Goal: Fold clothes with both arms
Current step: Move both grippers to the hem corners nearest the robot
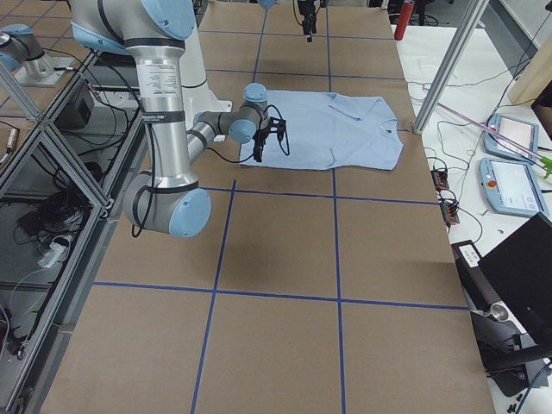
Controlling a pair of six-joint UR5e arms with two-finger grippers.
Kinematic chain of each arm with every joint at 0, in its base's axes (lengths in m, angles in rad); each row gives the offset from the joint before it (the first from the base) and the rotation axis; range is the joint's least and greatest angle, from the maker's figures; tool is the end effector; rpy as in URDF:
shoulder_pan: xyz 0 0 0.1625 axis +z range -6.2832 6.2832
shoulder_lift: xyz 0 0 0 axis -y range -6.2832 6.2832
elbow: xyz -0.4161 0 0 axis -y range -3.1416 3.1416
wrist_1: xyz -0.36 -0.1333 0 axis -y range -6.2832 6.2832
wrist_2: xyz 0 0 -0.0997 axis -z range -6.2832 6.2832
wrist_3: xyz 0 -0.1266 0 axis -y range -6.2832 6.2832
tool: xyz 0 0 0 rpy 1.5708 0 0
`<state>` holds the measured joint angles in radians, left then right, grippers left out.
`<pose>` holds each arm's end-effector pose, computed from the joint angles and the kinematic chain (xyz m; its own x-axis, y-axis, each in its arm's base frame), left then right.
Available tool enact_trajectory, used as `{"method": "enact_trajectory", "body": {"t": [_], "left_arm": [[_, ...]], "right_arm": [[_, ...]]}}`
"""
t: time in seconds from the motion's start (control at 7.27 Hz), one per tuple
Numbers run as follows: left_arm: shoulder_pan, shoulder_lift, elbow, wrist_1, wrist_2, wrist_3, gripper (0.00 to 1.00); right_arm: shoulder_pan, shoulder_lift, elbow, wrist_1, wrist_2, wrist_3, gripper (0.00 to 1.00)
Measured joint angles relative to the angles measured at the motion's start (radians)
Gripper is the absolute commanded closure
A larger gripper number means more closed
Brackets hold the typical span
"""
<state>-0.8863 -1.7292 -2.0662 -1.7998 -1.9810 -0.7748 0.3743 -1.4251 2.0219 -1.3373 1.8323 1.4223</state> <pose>0.2548 -0.4431 0.3511 0.6493 0.2407 -0.7214 0.0739 0.9241 0.3749 -0.4432 -0.2822 0.3808 0.6470 0.1006 0.7558 -0.0807 0.9947 -0.0633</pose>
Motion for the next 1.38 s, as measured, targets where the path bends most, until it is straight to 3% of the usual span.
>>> {"method": "enact_trajectory", "body": {"t": [0.69,1.1,1.38], "left_arm": [[0.023,-0.022,-0.006,0.003,0.013,-0.001,0.0],[0.027,-0.034,-0.006,0.003,0.013,-0.001,0.0],[0.027,-0.038,-0.004,0.002,0.013,0.0,0.0]], "right_arm": [[-0.085,-0.021,-0.002,0.001,-0.031,0.069,0.02],[-0.087,-0.046,-0.004,0.001,-0.026,0.074,0.15],[-0.088,-0.05,-0.005,0.001,-0.023,0.075,0.15]]}}
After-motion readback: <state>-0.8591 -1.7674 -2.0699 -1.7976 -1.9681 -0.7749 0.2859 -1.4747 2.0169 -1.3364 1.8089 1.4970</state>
